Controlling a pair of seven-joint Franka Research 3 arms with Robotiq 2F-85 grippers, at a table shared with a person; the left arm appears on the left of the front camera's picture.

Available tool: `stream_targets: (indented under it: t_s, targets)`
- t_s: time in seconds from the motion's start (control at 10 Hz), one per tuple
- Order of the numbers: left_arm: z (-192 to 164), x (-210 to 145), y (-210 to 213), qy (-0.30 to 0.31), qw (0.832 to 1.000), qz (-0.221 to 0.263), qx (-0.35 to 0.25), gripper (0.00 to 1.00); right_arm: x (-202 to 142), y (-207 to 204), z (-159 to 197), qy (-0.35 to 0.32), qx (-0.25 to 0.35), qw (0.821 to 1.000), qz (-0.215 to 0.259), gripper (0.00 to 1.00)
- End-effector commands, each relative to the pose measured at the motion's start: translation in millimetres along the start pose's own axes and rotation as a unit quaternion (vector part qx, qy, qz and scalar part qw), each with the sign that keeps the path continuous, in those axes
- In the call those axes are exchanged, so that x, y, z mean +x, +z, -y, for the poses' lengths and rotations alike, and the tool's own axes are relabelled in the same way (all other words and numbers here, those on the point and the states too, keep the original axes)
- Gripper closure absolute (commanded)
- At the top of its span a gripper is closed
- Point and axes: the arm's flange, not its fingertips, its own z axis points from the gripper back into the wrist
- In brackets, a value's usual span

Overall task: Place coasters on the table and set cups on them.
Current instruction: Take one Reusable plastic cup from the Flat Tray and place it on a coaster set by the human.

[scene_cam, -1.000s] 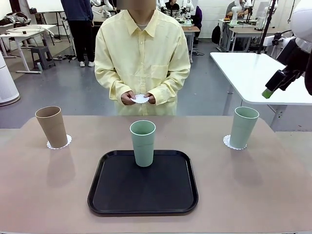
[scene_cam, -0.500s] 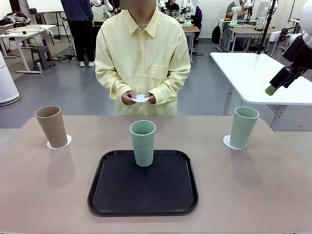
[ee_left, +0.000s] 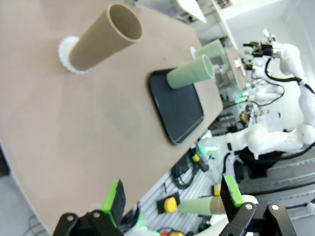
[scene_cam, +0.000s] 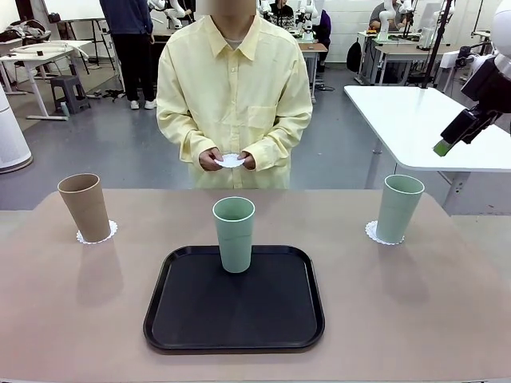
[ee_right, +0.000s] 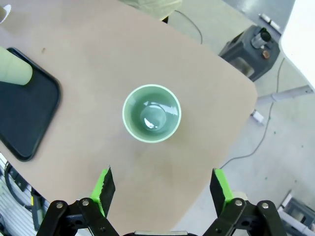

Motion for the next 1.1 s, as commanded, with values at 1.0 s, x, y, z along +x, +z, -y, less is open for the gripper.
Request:
stream_targets:
  t_s: [1.0]
  targets:
    - [3,1,1,0.006,1.0,0.009,-0.007,0.0,-191,-11,79,-0.32,0.427,0.84,0.101,0.0]
